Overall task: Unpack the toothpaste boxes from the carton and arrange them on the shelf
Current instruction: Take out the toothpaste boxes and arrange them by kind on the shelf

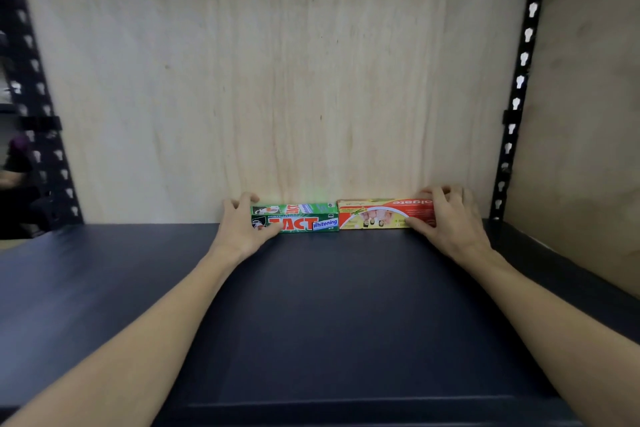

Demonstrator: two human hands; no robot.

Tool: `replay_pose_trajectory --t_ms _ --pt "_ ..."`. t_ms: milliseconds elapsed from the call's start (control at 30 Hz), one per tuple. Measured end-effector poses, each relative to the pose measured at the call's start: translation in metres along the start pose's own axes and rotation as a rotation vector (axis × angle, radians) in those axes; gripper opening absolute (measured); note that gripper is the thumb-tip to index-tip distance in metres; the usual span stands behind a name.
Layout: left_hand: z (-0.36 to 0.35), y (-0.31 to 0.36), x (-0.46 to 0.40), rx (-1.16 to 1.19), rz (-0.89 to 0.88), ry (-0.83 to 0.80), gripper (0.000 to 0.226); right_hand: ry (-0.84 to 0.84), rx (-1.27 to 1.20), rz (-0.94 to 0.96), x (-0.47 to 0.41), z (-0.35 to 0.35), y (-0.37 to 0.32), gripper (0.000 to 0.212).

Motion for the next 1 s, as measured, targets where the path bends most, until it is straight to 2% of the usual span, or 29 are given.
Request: replay_pose_trajectory --t_ms 267,533,667,833,1000 --pt "0.020 0.014 0.034 -0.119 -0.019 0.094 0.089 0.033 -0.022 0.030 0.042 0.033 -0.026 0.075" --pt "0.054 0.041 0.118 -0.126 -0.077 0.037 0.088 -0.026 -0.150 0.086 0.111 0.081 -0.070 0.082" --pt "0.076 0.059 0.174 -0.059 -0.132 0.017 0.078 -0.020 -0.399 0.036 0.158 0.110 -0.097 0.075" --pt "0.092 0.067 0.271 -0.012 -0.216 0.136 0.053 0.066 -0.609 -0.007 0.245 0.125 -0.141 0.064" --pt "0.090 0.040 0.359 0.087 -0.255 0.226 0.057 0.068 -0.705 -0.051 0.330 0.109 -0.175 0.063"
Point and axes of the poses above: each hand's wrist, its own x-axis away from the middle knuckle, its own z-axis out of the back of the hand, y = z × x, the point moved 6 cm from there along -x, towards the middle knuckle, and after that the axes turned 7 degrees about -x, right-handed, at the moved point
